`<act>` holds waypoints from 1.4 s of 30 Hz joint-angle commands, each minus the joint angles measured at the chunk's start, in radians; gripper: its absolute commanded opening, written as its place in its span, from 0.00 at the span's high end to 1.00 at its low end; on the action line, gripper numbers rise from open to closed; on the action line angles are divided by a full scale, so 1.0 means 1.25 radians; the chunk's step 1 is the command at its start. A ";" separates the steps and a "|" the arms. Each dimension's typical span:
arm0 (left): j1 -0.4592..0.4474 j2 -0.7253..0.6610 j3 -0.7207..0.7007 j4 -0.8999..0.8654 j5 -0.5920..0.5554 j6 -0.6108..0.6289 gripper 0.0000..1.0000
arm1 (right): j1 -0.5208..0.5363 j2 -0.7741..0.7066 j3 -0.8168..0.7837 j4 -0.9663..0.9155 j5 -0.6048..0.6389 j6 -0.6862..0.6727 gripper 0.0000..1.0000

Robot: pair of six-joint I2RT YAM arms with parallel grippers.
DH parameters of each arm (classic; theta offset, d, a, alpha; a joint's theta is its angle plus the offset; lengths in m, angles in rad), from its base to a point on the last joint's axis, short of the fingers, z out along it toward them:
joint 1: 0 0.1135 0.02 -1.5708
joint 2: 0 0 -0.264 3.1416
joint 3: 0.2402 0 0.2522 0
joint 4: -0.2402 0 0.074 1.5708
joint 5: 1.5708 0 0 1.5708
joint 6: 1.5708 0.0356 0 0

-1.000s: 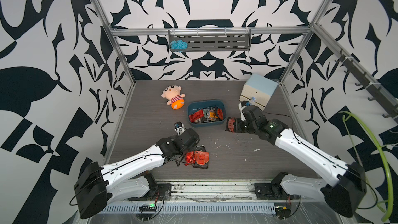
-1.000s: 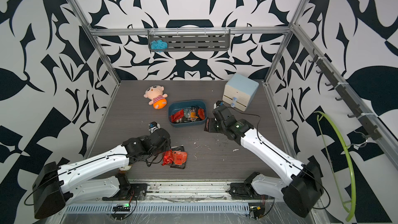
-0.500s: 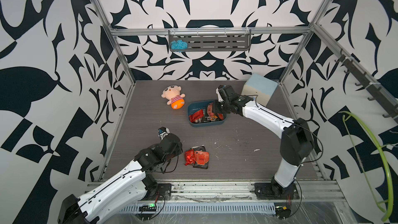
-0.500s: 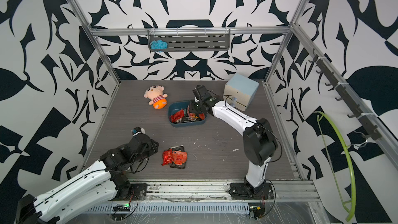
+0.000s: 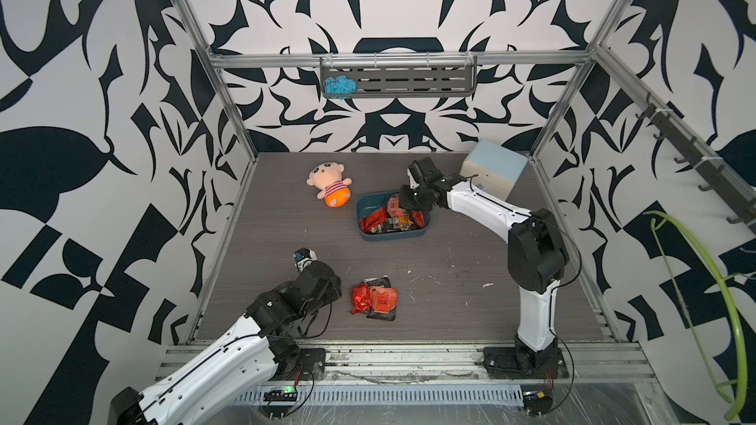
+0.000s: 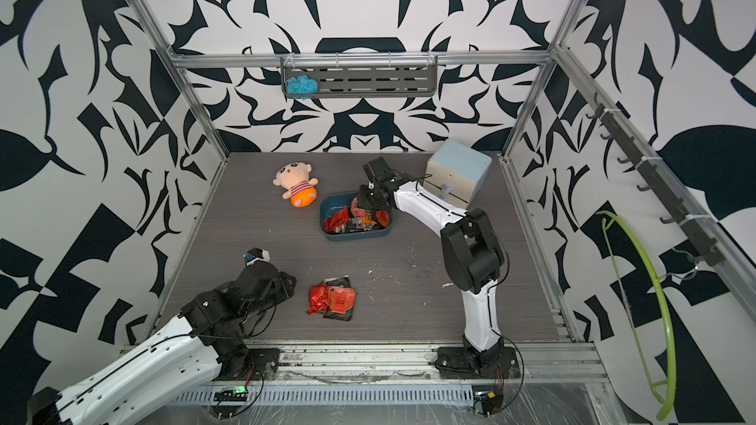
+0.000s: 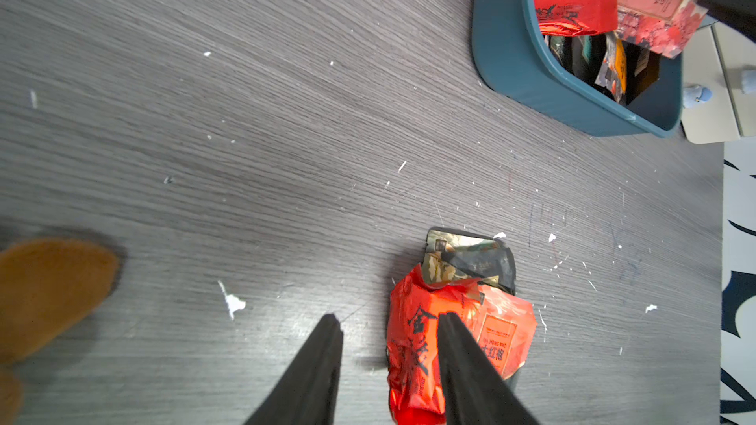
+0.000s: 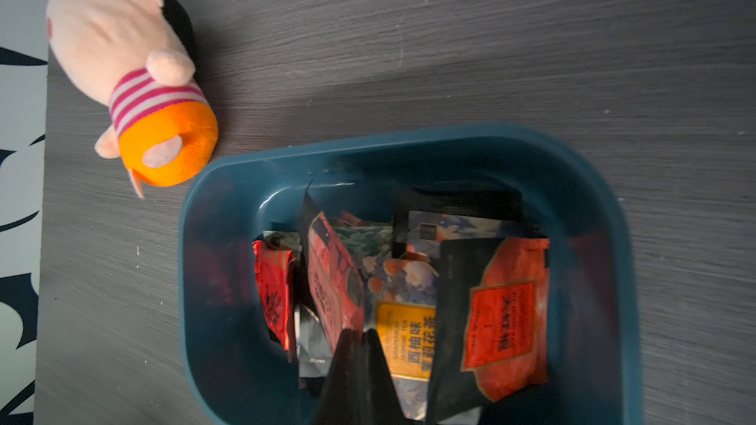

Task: Put the tea bags into the storage box
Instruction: Place the tea bag in the storage box, then pick up the tea bag from the center of the board.

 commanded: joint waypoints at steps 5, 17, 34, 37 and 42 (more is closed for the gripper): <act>0.003 0.005 0.001 -0.001 0.055 0.023 0.56 | -0.005 -0.077 -0.019 -0.052 0.035 -0.021 0.75; 0.002 0.043 0.007 0.049 0.203 0.031 0.56 | 0.007 -0.345 -0.274 -0.033 0.015 -0.023 0.67; -0.062 0.051 -0.036 0.064 0.216 -0.030 0.51 | 0.252 -0.493 -0.687 0.244 -0.065 0.221 0.52; -0.087 0.109 -0.022 0.079 0.207 -0.033 0.49 | 0.303 -0.454 -0.709 0.289 -0.055 0.258 0.57; -0.113 0.214 -0.002 0.116 0.207 -0.031 0.47 | 0.359 -0.384 -0.744 0.420 -0.076 0.335 0.59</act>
